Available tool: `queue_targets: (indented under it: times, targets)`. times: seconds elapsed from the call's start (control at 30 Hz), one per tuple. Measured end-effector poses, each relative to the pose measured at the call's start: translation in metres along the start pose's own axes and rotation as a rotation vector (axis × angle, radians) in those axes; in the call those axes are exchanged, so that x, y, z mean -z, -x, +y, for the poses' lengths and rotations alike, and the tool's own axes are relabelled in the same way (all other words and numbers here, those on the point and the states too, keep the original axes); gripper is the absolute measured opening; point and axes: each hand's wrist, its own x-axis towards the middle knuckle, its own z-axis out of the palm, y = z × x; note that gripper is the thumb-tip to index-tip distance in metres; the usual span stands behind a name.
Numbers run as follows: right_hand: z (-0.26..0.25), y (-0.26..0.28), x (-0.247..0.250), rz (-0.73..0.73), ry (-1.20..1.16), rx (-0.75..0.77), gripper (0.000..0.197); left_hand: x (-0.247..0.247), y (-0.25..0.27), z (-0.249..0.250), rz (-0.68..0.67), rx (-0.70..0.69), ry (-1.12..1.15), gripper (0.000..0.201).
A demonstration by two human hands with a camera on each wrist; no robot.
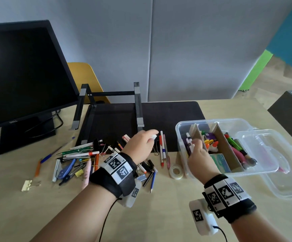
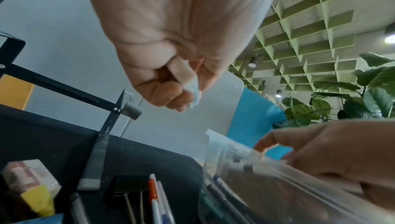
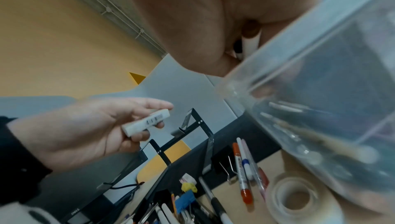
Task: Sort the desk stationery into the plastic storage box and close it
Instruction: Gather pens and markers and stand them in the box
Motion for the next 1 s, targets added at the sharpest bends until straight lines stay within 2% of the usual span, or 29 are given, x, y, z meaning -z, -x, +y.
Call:
queue_targets:
  times: [0.1, 0.23, 0.4, 0.47, 0.53, 0.67, 0.77, 0.87, 1.0]
  targets:
    - [0.009, -0.005, -0.002, -0.123, 0.110, -0.010, 0.043, -0.003, 0.000, 0.012, 0.007, 0.014, 0.029, 0.040]
    - [0.015, -0.014, -0.001, -0.194, 0.190, -0.011, 0.033, -0.007, 0.004, 0.026, 0.045, 0.017, 0.010, 0.041]
    - [0.023, -0.017, 0.004, -0.275, 0.395, 0.123, 0.025, -0.012, 0.005, 0.041, 0.095, 0.023, -0.019, 0.039]
    - [0.025, -0.015, 0.008, -0.286, 0.382, 0.157, 0.023, -0.015, 0.005, 0.047, 0.106, 0.030, -0.021, 0.038]
    - [0.029, -0.011, 0.019, -0.211, 0.302, 0.190, 0.020, -0.018, 0.004, 0.054, 0.117, 0.033, -0.012, 0.038]
    - [0.050, -0.009, 0.051, 0.094, 0.082, 0.290, 0.021, -0.031, 0.000, 0.072, 0.137, 0.003, 0.016, 0.033]
    - [0.078, -0.022, 0.070, 0.242, 0.045, 0.247, 0.016, -0.048, -0.005, 0.085, 0.135, -0.013, 0.037, 0.031]
    - [0.103, -0.035, 0.081, 0.228, 0.047, 0.140, 0.020, -0.071, -0.010, 0.101, 0.096, -0.032, 0.036, 0.029]
    - [0.120, -0.042, 0.084, 0.175, 0.026, 0.132, 0.021, -0.099, -0.016, 0.121, 0.048, -0.053, 0.014, 0.032]
